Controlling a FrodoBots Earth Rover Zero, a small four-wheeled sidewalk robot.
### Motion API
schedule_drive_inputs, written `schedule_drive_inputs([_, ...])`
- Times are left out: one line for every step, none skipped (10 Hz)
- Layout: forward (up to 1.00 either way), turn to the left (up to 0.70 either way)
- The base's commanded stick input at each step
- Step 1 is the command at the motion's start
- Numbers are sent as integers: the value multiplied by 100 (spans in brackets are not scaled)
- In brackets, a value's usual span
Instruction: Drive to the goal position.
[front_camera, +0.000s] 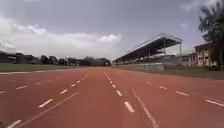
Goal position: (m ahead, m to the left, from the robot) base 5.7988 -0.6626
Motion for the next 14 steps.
schedule_drive_inputs([45,0])
schedule_drive_inputs([45,0])
schedule_drive_inputs([45,0])
schedule_drive_inputs([45,0])
schedule_drive_inputs([45,0])
schedule_drive_inputs([45,0])
schedule_drive_inputs([45,0])
schedule_drive_inputs([45,0])
schedule_drive_inputs([45,0])
schedule_drive_inputs([45,0])
schedule_drive_inputs([45,0])
schedule_drive_inputs([45,0])
schedule_drive_inputs([45,0])
schedule_drive_inputs([45,0])
